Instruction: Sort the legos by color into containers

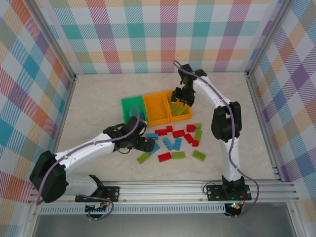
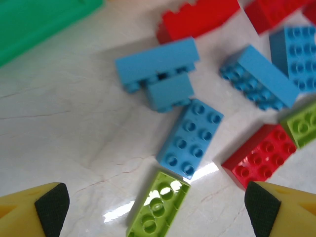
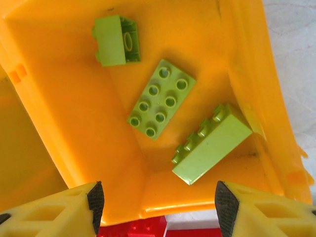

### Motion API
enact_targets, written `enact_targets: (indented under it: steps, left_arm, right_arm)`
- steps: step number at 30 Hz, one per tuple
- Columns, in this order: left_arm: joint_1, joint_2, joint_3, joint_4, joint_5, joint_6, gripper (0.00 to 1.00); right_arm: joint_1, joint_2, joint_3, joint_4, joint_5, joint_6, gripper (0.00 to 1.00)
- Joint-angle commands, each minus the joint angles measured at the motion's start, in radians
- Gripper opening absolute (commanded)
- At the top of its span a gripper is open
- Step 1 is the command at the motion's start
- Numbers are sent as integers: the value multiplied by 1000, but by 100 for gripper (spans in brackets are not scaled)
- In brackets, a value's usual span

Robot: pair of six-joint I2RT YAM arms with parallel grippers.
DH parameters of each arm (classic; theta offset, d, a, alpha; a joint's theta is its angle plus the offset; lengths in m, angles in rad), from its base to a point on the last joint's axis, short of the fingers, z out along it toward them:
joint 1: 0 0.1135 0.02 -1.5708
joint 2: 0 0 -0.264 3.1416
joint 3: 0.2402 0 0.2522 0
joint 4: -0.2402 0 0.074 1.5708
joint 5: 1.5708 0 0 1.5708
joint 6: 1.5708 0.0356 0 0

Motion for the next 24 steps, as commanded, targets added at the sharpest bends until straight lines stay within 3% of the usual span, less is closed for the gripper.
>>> enact_targets:
  steps: [1,6,17,24]
  left_arm:
    - [-34,84,40,3,76,164,91]
    - [-46,193,83,-10,73,265,88]
    - [-45,377,162,29,80,300,79]
    - [-45,423,189,29,73,311,64]
  right_arm:
    - [3,-96,-39,20,-8,0,63]
    - [3,-143,-76,18,21,-11,64]
    - [2,-174,-111,23,31,-5,64]
    - [2,-205,-139,22,49,-2,64]
